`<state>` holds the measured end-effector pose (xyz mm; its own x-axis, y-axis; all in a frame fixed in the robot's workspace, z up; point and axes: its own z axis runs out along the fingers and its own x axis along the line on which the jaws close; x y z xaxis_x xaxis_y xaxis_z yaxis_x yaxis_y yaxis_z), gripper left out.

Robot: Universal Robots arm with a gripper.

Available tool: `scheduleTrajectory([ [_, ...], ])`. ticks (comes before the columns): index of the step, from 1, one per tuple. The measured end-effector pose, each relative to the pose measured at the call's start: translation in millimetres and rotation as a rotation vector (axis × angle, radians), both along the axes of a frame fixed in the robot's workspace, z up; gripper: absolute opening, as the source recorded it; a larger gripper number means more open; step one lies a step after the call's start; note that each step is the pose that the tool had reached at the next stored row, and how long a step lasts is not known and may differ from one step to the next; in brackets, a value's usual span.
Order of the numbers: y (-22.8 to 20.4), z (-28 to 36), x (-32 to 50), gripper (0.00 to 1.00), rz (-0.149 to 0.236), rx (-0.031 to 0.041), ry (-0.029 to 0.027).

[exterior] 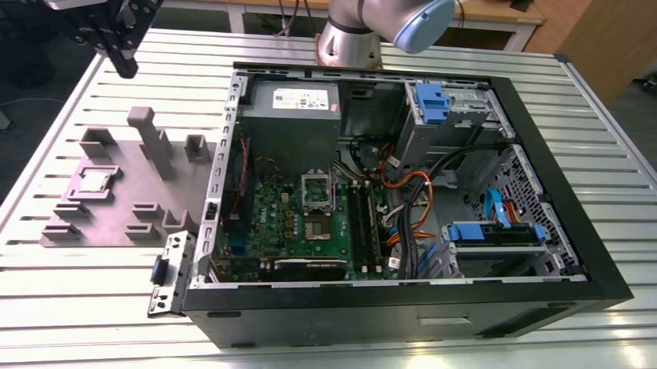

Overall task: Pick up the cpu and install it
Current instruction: 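Reach for the cpu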

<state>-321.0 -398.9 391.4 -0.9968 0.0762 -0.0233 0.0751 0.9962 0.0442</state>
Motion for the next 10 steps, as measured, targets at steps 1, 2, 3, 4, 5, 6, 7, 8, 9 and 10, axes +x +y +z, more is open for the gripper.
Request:
scheduleTrajectory([
  [1,0.0,0.0,-0.7,0.11,0.0,0.0001,-0.0001],
  [2,0.0,0.0,-1.4,0.11,0.0,0.0,0.0],
  [3,0.0,0.0,-2.3,0.11,0.0,0.0,0.0],
  [4,0.0,0.0,-3.2,0.11,0.0,0.0,0.0],
  [5,0.0,-0.1,-3.8,0.11,0.0,0.0,0.0],
  [6,0.0,-0.1,-4.3,0.11,0.0,0.0,0.0],
  [7,0.0,-0.1,-4.8,0.11,0.0,0.0,0.0],
  [8,0.0,-0.1,-5.1,0.11,0.0,0.0,0.0],
  [9,0.0,-0.1,-5.5,0.11,0.0,0.0,-0.0001],
  [10,0.0,-0.1,-6.0,0.11,0.0,0.0001,-0.0001],
])
